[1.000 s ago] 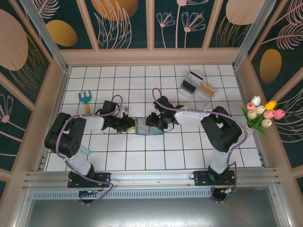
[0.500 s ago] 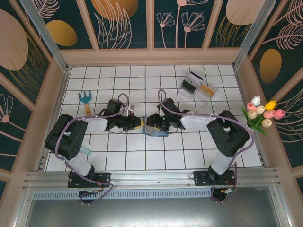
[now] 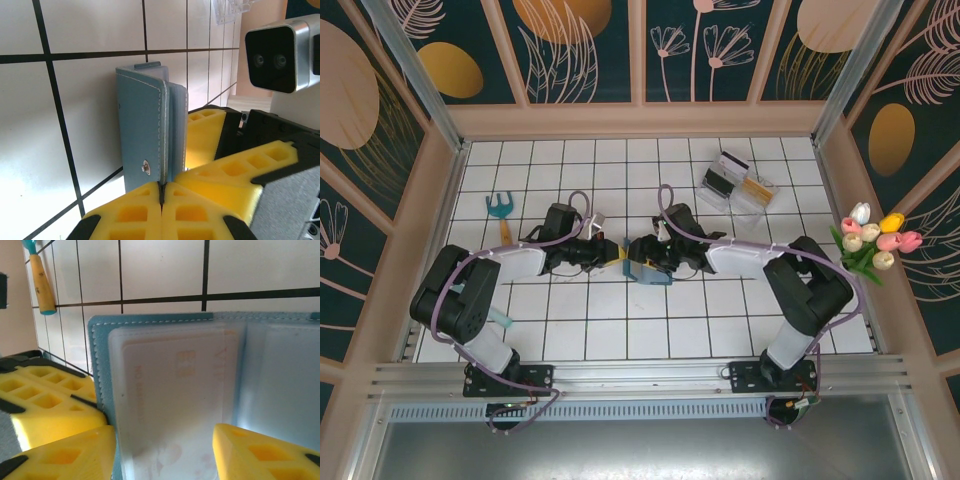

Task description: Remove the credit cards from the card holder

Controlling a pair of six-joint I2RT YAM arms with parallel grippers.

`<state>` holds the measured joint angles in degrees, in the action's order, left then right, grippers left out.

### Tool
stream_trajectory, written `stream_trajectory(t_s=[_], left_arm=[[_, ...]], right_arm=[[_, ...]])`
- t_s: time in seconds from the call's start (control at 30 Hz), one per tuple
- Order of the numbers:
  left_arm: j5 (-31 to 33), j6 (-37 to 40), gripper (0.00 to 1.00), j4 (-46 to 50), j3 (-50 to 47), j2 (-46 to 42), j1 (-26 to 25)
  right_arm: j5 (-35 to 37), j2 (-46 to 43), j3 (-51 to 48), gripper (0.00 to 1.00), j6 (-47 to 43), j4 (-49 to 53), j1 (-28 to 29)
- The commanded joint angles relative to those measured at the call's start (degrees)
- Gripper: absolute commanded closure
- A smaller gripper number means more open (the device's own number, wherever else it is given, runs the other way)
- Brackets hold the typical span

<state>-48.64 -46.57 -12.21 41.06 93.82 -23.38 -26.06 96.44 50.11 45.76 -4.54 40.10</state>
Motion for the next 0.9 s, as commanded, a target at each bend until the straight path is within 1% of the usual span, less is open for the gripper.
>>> stream_trajectory(t_s=[0.0, 0.13, 0.23, 0.33, 0.5, 0.7, 0.8, 0.87], left_arm=[[-0.14, 1.30, 1.00, 0.52, 1.66, -1.10, -0.30], [0.03, 1.39, 1.00, 0.67, 1.74, -0.86, -0.34], [0.27, 1.50, 1.00, 1.06, 1.85, -0.20, -0.28], [0.78, 2.00, 1.00, 1.81, 1.92, 0.54, -0.30], [2.44, 3.12, 1.00, 3.71, 2.11, 1.45, -0.27], [3.95, 4.12, 1.00, 5.64, 2.22, 2.69, -0.27], [4.84, 4.64, 1.00, 6.80, 2.38, 3.33, -0.27], [5.29, 5.01, 1.00, 7.37, 2.61, 3.56, -0.27]], right_arm=[[-0.79, 1.44, 1.39, 0.48, -0.23, -0.03, -0.39], [-1.45, 1.32, 0.29, 0.51, -0.43, -1.19, -0.62], [-4.41, 1.22, -1.70, 0.51, 0.53, -5.28, -1.16], [-8.59, 2.51, -3.29, 0.48, 1.92, -9.25, -1.93], [-11.75, 3.06, -6.40, 0.46, 4.85, -15.76, -2.70], [-13.32, 1.66, -8.73, 0.46, 6.36, -19.86, -3.75], [-13.16, 0.69, -9.78, 0.43, 6.84, -20.81, -4.06], [-12.90, 0.03, -10.37, 0.45, 7.00, -21.20, -4.23]])
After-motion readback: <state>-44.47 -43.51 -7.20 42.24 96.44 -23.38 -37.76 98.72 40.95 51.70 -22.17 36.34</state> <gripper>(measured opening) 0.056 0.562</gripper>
